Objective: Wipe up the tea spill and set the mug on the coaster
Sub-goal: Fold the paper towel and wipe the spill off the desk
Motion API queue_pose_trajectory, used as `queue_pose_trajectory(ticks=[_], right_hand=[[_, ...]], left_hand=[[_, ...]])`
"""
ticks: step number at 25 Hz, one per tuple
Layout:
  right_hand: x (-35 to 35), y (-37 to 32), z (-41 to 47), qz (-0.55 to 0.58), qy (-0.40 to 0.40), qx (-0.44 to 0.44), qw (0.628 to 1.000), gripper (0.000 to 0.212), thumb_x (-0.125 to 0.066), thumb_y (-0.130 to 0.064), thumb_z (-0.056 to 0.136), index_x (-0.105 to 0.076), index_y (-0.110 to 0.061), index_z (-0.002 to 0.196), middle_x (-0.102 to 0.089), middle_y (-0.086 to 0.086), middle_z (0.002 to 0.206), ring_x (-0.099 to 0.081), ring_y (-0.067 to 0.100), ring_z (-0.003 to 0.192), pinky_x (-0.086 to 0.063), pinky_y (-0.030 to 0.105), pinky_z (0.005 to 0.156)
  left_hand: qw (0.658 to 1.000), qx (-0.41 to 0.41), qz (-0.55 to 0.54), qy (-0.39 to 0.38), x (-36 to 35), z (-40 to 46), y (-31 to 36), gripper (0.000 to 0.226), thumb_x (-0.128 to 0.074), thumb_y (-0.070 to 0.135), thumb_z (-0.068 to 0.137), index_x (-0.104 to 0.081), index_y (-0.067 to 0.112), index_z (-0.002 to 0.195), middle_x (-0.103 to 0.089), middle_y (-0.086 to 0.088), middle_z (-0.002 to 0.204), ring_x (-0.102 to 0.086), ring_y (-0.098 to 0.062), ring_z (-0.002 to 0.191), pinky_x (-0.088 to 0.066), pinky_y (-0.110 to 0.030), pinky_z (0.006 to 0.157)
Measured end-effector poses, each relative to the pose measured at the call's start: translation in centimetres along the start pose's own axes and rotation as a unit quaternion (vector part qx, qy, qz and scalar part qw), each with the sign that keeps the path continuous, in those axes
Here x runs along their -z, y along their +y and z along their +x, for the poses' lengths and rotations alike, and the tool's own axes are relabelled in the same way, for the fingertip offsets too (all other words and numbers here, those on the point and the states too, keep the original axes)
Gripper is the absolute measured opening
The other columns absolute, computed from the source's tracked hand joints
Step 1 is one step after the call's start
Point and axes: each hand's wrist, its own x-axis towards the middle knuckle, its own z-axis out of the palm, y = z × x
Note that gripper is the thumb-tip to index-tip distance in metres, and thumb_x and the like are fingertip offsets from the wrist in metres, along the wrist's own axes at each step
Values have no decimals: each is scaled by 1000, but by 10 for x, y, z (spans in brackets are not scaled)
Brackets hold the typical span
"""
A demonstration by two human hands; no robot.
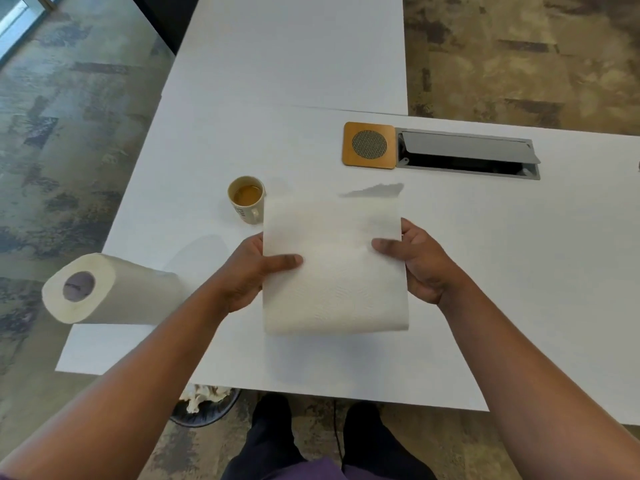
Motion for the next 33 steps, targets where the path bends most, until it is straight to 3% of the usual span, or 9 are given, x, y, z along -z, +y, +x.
queue_pose_trajectory(ticks=[3, 8, 11, 15, 17, 19, 22, 27, 33], right_hand=[[12, 8, 0, -17, -22, -27, 999, 50, -73, 5, 79, -65, -16, 124, -68, 15, 130, -66, 32, 117, -58, 41, 86], [15, 16, -2, 1, -3, -9, 1000, 41, -60, 15, 85, -74, -11, 114, -72, 14, 122, -68, 31, 113, -58, 37, 87], [10, 8, -9, -27, -81, 8, 996, 31, -65, 8, 85, -77, -13, 105, -63, 14, 138, -59, 28, 128, -54, 38, 98], [7, -1, -15, -102, -107, -9, 989, 38, -54, 16, 87, -76, -12, 76, -63, 9, 138, -57, 34, 130, -56, 44, 88], [7, -4, -16, -110, -77, 13, 991, 42, -52, 21, 88, -77, -12, 77, -67, 10, 132, -58, 37, 128, -51, 47, 94], [5, -7, -15, -102, -55, 40, 992, 34, -62, 13, 86, -75, -14, 102, -69, 13, 129, -62, 35, 124, -48, 49, 96], [0, -6, -11, -98, -41, 46, 993, 52, -64, 10, 89, -58, -19, 132, -70, 16, 125, -69, 28, 113, -58, 34, 80], [-2, -1, -9, -75, 17, 76, 994, 36, -81, -1, 73, -77, -12, 107, -75, 11, 112, -71, 25, 106, -55, 35, 88], [-2, -4, -14, -83, -13, 89, 992, 24, -78, -10, 81, -80, -18, 103, -76, 6, 114, -70, 21, 109, -56, 33, 85]], left_hand=[[1000, -3, -9, 24, -6, 0, 0, 51, -79, 4, 78, -66, 7, 127, -74, -13, 123, -69, -32, 115, -60, -37, 84], [999, -34, -14, 25, -2, -1, 1, 41, -75, 2, 79, -71, 3, 119, -75, -15, 117, -72, -29, 106, -60, -37, 84], [998, -62, -3, 25, -3, -4, 4, 19, -69, -3, 85, -79, 7, 98, -76, -15, 114, -72, -29, 105, -60, -35, 81], [998, -64, -22, -6, 0, -6, 10, 42, -52, -10, 93, -75, 16, 68, -75, -15, 118, -74, -34, 102, -62, -38, 73], [997, -68, -47, -8, 6, -5, 13, 40, -52, -8, 92, -73, 16, 68, -75, -16, 117, -75, -34, 98, -62, -37, 71], [994, -79, -69, -3, 8, -5, 15, 27, -58, -1, 90, -74, 18, 79, -76, -15, 114, -75, -30, 95, -62, -34, 71], [996, -84, -41, 1, 7, -1, 10, 29, -76, 1, 83, -74, 19, 105, -75, -13, 115, -72, -23, 98, -60, -34, 76], [994, -97, 56, -5, 3, 0, 4, 49, -93, 12, 63, -79, 20, 110, -76, -8, 118, -72, -25, 111, -59, -35, 87], [985, -160, 63, 31, -2, -4, 13, 21, -77, 1, 77, -83, 21, 84, -80, -5, 100, -75, -20, 96, -59, -32, 77]])
